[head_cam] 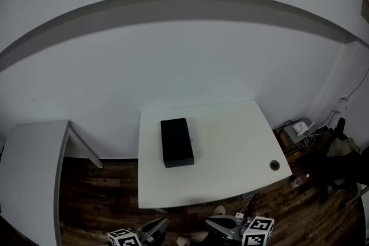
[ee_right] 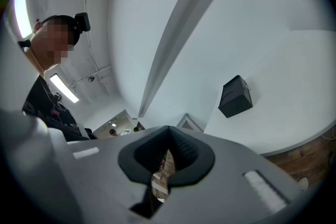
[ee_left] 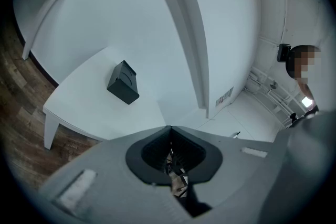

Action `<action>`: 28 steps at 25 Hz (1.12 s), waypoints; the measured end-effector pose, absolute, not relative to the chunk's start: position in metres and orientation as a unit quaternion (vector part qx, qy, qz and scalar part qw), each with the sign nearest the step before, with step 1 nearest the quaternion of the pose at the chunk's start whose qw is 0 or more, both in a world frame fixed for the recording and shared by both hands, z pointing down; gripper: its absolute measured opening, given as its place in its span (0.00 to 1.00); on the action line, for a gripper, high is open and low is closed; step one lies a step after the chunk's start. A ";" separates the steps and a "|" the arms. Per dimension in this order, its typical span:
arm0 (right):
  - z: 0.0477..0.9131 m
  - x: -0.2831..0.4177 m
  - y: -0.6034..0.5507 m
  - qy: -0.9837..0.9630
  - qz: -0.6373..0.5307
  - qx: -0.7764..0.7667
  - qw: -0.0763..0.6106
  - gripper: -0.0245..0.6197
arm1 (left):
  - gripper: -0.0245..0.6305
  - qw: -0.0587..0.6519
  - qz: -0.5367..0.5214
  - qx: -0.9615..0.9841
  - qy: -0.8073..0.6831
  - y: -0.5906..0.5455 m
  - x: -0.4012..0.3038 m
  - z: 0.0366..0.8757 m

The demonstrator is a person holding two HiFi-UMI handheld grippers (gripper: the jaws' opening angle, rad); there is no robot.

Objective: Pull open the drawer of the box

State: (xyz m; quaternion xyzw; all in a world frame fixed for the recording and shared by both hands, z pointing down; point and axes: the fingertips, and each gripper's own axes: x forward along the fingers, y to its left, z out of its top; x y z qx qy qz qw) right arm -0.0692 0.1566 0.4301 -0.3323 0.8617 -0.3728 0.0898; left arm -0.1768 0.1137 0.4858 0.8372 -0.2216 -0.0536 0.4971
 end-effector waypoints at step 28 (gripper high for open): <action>0.449 0.010 0.062 0.870 -0.401 -0.276 0.080 0.05 | 0.05 0.466 -0.059 0.808 -0.356 -0.021 -0.153 0.506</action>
